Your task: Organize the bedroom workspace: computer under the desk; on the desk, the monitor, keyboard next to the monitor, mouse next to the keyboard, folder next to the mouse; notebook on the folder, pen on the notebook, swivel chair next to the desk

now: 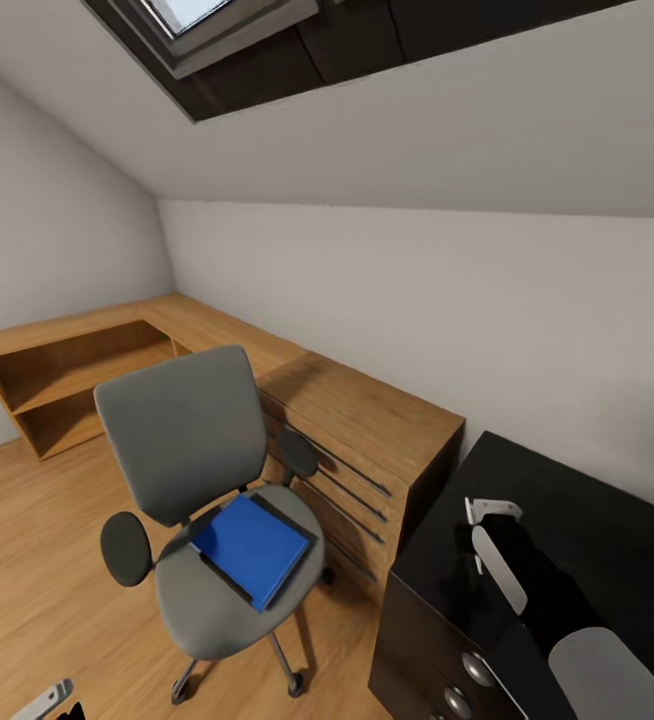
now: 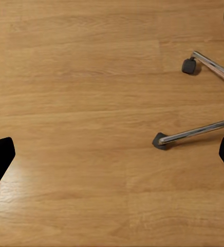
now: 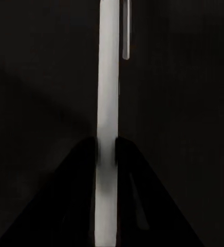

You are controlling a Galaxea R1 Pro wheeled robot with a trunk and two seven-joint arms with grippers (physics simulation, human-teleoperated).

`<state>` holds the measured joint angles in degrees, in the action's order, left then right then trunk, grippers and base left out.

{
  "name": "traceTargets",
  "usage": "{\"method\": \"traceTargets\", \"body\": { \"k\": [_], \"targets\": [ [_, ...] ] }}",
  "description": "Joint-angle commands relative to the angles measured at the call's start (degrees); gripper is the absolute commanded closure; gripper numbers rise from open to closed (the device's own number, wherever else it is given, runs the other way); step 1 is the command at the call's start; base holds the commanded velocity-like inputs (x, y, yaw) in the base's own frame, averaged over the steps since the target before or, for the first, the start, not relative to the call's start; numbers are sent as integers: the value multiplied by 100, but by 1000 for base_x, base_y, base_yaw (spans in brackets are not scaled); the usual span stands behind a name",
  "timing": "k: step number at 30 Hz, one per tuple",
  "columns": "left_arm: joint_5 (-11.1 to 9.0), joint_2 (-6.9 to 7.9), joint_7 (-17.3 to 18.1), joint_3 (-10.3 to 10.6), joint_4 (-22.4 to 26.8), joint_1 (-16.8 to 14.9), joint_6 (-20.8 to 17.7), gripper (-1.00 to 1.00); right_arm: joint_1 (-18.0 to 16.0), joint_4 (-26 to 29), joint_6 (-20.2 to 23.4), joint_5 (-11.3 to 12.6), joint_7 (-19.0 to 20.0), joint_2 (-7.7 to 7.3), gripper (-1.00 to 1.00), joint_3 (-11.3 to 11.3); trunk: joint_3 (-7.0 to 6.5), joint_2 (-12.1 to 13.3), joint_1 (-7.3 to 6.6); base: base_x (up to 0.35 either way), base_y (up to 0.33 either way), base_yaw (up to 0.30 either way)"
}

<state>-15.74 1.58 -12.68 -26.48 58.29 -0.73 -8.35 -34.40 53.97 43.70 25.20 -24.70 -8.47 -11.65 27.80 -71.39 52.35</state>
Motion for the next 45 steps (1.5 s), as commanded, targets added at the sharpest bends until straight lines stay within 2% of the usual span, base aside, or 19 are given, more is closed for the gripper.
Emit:
{"method": "traceTargets", "body": {
  "k": [1,14,21,22,38,42,45],
  "targets": [
    [-48,1,-24,3,11,-1,-26,-100,-5,4,-12,68,-26,-7,100,-26,25,-46,23,0,0,0],
    [-44,0,-24,2,7,1,-26,-100,-5,-1,-133,58,9,-5,100,-30,258,-567,308,0,0,0],
    [-36,-7,-30,2,1,-2,-26,-100,-5,-9,-134,56,9,-5,100,-30,258,-567,308,0,0,0],
    [-36,-8,-31,2,0,-1,-26,-100,-5,-9,-134,56,9,-5,-100,-30,258,-567,308,0,0,0],
    [-35,-14,-36,2,-8,-5,-26,-100,-5,72,-145,55,1,-5,-100,-26,258,-567,308,0,0,0],
    [-35,-17,-41,2,-18,-1,-26,-100,13,861,-151,83,-25,-10,-100,-4,258,-567,308,0,0,0],
    [-36,-21,-41,2,-41,-1,-26,-100,192,1400,-127,106,-32,-3,-100,-9,258,-567,308,0,0,0]
  ]
}}
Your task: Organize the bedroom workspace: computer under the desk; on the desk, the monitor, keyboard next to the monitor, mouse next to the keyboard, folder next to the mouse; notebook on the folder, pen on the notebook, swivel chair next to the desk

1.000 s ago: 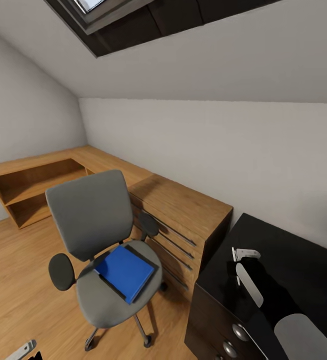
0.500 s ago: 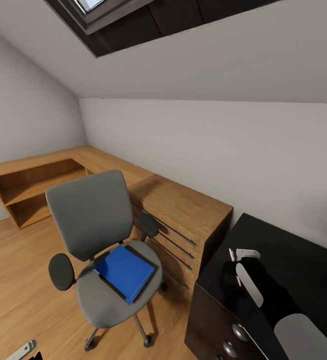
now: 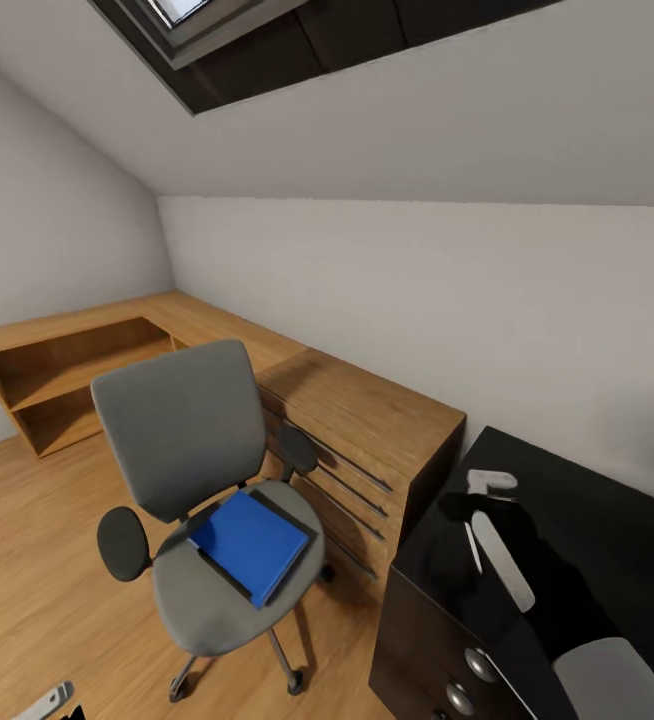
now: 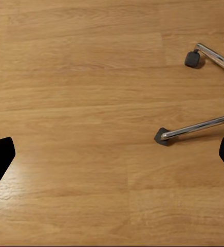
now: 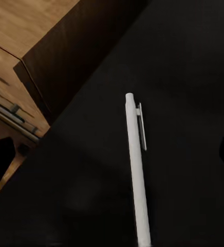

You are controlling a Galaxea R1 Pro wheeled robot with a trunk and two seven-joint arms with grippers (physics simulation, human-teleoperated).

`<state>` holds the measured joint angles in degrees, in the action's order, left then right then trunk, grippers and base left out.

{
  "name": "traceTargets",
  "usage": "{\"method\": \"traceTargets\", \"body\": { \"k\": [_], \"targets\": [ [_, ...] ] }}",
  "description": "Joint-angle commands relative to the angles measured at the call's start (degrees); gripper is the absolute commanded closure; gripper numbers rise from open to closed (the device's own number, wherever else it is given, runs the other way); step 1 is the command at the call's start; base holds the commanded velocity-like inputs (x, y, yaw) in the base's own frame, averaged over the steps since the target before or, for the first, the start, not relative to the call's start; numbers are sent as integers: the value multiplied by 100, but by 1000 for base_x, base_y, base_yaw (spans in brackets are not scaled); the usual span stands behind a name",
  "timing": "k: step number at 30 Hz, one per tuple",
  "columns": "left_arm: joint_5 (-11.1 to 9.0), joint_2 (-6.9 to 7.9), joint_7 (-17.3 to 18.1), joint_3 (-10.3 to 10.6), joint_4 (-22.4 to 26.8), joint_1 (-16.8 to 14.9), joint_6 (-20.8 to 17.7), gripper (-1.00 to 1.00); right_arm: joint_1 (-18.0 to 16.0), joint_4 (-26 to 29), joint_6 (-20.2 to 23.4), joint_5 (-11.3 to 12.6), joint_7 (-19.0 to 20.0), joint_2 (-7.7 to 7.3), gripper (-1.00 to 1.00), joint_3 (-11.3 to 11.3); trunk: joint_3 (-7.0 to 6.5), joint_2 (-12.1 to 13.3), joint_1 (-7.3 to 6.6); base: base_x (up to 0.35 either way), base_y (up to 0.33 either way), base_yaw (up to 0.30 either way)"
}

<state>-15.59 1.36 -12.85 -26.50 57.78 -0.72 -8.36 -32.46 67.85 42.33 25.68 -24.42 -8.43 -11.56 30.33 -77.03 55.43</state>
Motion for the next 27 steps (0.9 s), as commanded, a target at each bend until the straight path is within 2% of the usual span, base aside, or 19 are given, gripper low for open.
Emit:
{"method": "traceTargets", "body": {
  "k": [1,3,5,7,10,13,15,19,22,26,27],
  "targets": [
    [-50,0,-24,4,0,-2,-24,-100,41,93,13,60,-60,3,-100,-21,6,-3,0,0,0,0],
    [-50,-2,-24,4,-30,-2,-20,-100,134,261,20,64,-63,72,-100,-23,6,-3,0,0,0,0],
    [-50,-3,-24,4,-51,-3,-18,-100,196,367,14,41,-81,251,-100,-25,6,-3,0,0,0,58],
    [-50,-2,-24,4,-58,-2,-18,-100,218,399,13,29,-89,343,-100,-43,8,-3,0,0,0,156],
    [-50,2,-24,4,-63,-5,-17,-100,234,417,1,14,-95,407,-100,-199,15,-3,0,0,0,218],
    [-50,4,-24,4,-64,-3,-17,-100,237,417,-9,11,-96,423,-100,-318,25,-3,0,0,0,241],
    [-50,4,-24,2,-66,-2,-16,-100,241,414,-18,8,-97,434,-100,-481,34,-3,0,0,0,247],
    [-56,10,-24,-2,-90,-2,-13,-100,241,405,-28,8,-98,442,-100,-568,52,-3,0,0,0,247],
    [-48,19,-24,-10,-283,-3,-5,-100,240,399,-30,7,-98,446,-100,-591,68,-3,0,0,0,236],
    [-48,23,-23,-11,-407,-3,354,-100,242,378,-31,11,-93,447,-100,-625,92,-3,0,124,80,220],
    [-49,22,-22,-8,-420,-2,471,-100,243,325,-33,10,-87,451,-100,-699,98,-3,0,227,160,206]
  ]
}}
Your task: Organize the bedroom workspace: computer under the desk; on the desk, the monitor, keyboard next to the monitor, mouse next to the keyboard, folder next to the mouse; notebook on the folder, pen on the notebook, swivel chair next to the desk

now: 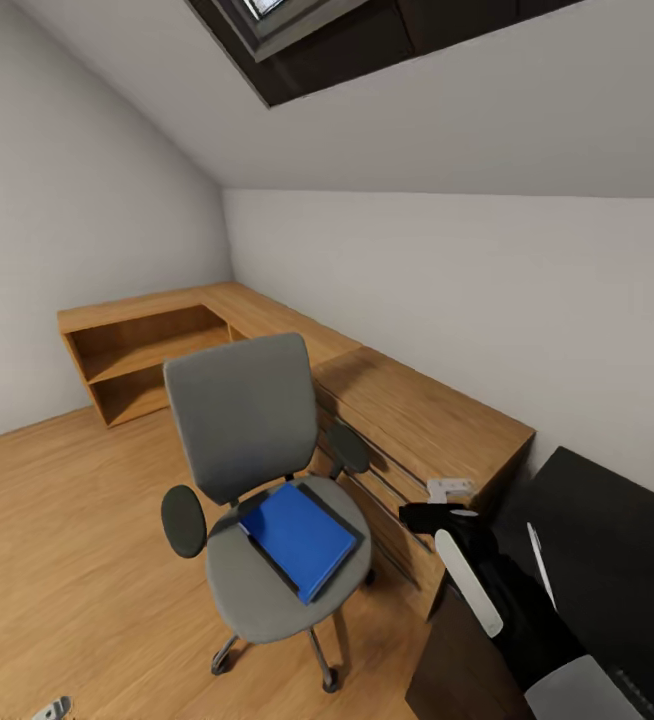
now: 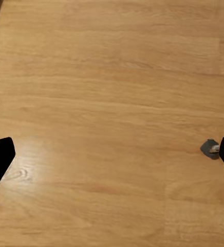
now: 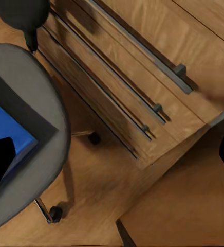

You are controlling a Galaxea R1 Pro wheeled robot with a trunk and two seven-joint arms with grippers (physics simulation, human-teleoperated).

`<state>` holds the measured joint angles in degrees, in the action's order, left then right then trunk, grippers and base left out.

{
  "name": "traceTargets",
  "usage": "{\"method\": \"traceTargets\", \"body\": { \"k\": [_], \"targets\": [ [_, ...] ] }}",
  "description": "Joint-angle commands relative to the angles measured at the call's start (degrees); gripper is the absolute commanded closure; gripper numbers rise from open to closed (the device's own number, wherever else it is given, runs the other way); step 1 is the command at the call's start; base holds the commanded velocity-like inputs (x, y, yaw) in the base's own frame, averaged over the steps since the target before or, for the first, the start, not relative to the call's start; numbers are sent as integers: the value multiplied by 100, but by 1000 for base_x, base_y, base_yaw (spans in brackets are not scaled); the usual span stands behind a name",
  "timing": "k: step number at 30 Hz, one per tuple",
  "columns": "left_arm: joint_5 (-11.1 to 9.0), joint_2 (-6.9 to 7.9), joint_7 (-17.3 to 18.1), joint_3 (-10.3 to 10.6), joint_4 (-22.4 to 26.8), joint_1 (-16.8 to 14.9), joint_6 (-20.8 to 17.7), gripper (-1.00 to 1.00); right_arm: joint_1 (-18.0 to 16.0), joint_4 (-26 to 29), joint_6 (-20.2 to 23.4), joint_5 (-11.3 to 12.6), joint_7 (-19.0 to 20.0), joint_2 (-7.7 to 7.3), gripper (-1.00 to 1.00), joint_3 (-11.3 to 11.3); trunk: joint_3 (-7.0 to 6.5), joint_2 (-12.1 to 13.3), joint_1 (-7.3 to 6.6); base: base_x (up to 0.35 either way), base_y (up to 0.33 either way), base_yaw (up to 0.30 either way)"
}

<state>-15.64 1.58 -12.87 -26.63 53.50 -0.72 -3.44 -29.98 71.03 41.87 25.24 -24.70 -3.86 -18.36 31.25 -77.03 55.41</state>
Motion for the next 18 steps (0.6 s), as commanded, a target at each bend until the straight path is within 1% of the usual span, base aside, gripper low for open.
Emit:
{"method": "traceTargets", "body": {
  "k": [1,2,4,7,11,15,17,18],
  "targets": [
    [-43,1,-20,6,5,-3,4,-100,-4,-12,9,53,-58,-6,-100,-53,12,-3,2,235,168,200],
    [-44,0,-20,7,-1,-4,53,-100,-3,-54,-1,52,-56,-3,-100,-168,19,-3,2,250,184,181],
    [-44,0,-21,8,-4,-4,84,-100,-5,-80,-8,51,-54,-2,-100,-269,33,-3,2,256,191,168],
    [-44,-3,-22,9,-6,-5,99,-100,-7,-92,-11,51,-53,-1,-100,-319,55,-3,2,242,184,150],
    [-41,-4,-26,9,-6,-4,104,-100,-4,-109,-35,51,-53,-1,-100,-339,85,-3,2,72,55,142],
    [-44,-2,-15,9,4,-3,106,-100,-3,-262,-297,51,-46,-1,-100,-357,115,-3,2,14,11,139],
    [-44,-11,-9,21,23,-4,113,-100,-1,-485,-579,51,-17,69,-100,-391,130,-3,2,2,1,137],
    [-44,-13,-8,22,24,-5,113,-100,-2,-520,-645,49,-14,90,-100,-409,138,-3,2,1,1,136]
  ]
}}
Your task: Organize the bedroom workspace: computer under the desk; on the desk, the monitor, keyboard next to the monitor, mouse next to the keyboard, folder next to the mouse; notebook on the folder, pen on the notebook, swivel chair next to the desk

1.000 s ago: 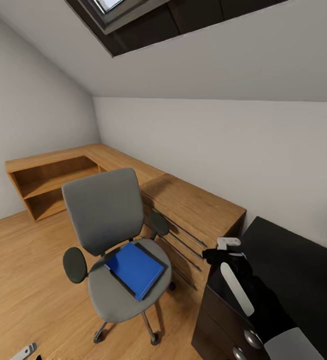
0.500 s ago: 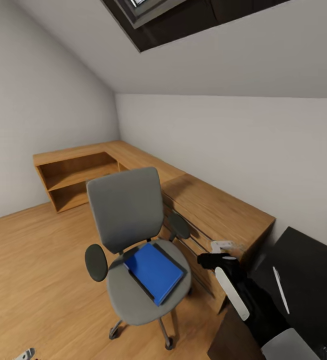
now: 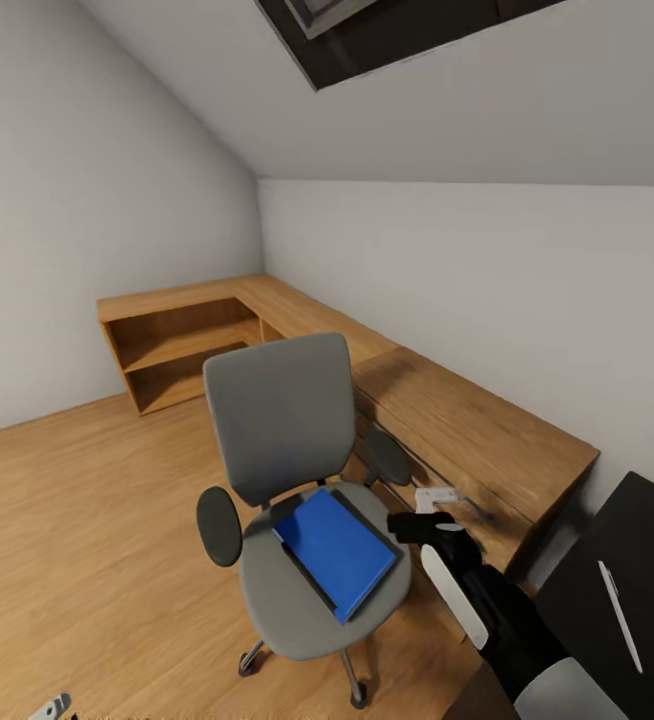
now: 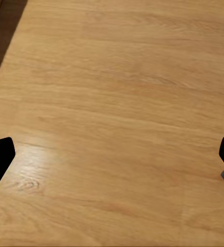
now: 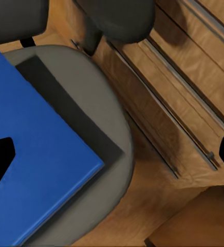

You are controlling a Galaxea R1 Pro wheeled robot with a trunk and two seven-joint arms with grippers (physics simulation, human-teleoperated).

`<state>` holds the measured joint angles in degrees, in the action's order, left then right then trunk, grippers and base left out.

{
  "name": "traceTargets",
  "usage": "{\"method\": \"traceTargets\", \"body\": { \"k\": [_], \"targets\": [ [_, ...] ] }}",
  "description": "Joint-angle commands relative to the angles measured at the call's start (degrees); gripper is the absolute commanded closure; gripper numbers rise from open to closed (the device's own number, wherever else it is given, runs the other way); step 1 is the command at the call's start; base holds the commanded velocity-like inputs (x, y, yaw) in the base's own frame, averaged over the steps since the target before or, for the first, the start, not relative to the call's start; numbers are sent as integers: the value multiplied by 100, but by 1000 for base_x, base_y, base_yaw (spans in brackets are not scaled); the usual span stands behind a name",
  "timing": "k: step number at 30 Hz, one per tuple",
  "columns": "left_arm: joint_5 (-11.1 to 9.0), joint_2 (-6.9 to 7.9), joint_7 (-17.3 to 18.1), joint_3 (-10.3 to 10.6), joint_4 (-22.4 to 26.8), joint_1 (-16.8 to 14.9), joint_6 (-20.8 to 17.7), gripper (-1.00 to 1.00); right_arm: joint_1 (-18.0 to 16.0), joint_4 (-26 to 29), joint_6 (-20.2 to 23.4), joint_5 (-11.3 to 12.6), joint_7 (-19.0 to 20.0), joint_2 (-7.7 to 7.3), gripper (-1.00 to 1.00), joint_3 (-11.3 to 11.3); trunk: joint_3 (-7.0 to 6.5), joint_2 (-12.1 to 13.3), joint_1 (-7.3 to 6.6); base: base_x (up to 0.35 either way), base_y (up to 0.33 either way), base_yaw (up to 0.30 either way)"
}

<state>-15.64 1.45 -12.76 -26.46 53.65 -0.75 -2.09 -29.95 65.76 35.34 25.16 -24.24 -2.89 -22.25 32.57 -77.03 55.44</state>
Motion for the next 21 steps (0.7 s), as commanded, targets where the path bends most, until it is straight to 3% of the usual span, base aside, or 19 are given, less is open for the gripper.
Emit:
{"method": "traceTargets", "body": {
  "k": [1,6,9,15,21],
  "targets": [
    [-44,-1,-18,6,11,1,-21,-100,-7,-61,-126,55,-56,33,-100,-91,14,-4,0,1,0,136],
    [-44,3,-25,2,14,2,-22,-100,-9,-380,-865,40,-57,99,-100,-550,52,-4,0,0,0,136],
    [-44,4,-28,1,14,2,-23,-100,-9,-560,-1117,-1,-58,125,-100,-624,75,-4,0,0,0,136],
    [-41,-4,-18,18,14,1,-12,-100,-10,-803,-1470,-405,-59,284,-100,-675,120,-4,0,15,18,136],
    [-36,-19,-10,38,14,1,-19,-100,-9,-951,-1586,-476,-53,308,-100,-680,161,-4,0,196,188,122]
  ]
}}
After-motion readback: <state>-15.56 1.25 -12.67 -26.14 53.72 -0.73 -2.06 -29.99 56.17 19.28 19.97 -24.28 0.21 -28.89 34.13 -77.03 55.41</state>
